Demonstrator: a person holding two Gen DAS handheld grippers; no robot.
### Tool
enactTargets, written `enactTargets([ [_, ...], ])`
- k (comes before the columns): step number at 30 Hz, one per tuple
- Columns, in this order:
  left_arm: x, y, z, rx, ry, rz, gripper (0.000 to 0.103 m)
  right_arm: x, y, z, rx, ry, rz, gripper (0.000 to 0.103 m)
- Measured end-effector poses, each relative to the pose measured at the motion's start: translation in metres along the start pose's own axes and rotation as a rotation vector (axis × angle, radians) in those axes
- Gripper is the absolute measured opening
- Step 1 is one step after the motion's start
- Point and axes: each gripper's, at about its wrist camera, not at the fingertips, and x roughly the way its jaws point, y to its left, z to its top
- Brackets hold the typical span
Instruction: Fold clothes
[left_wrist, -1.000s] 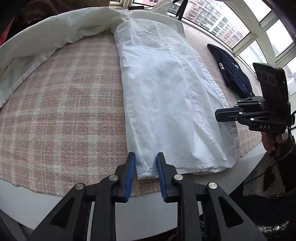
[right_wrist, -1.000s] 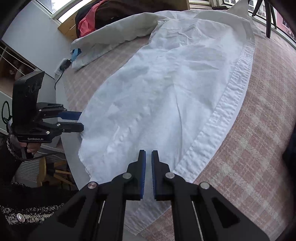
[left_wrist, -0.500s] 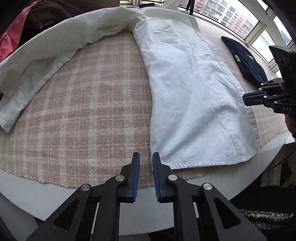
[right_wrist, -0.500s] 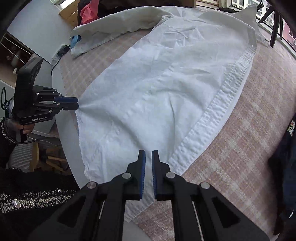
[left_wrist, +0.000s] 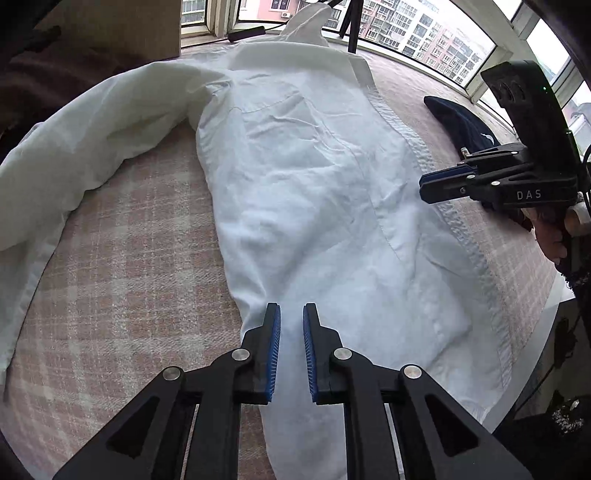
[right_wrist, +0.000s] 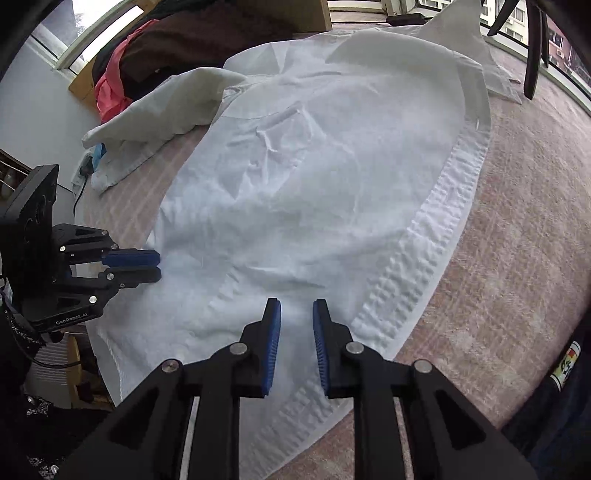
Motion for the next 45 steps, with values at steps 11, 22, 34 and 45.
enactTargets([
  [11, 0.013, -0.03, -0.005, 0.116, 0.037, 0.076, 0.015, -0.017, -0.153, 0.13, 0.365, -0.297, -0.164, 0.023],
  [22, 0.018, -0.033, -0.006, 0.103, 0.043, 0.055, 0.016, 0.022, -0.17, 0.158, 0.366, -0.301, -0.176, 0.04],
  [34, 0.019, -0.041, -0.008, 0.112, 0.045, 0.06, 0.016, 0.004, -0.172, 0.158, 0.288, -0.337, -0.238, 0.038],
  [45, 0.021, -0.049, -0.011, 0.111, 0.038, 0.047, 0.023, 0.02, -0.156, 0.159, 0.123, -0.297, -0.302, 0.004],
])
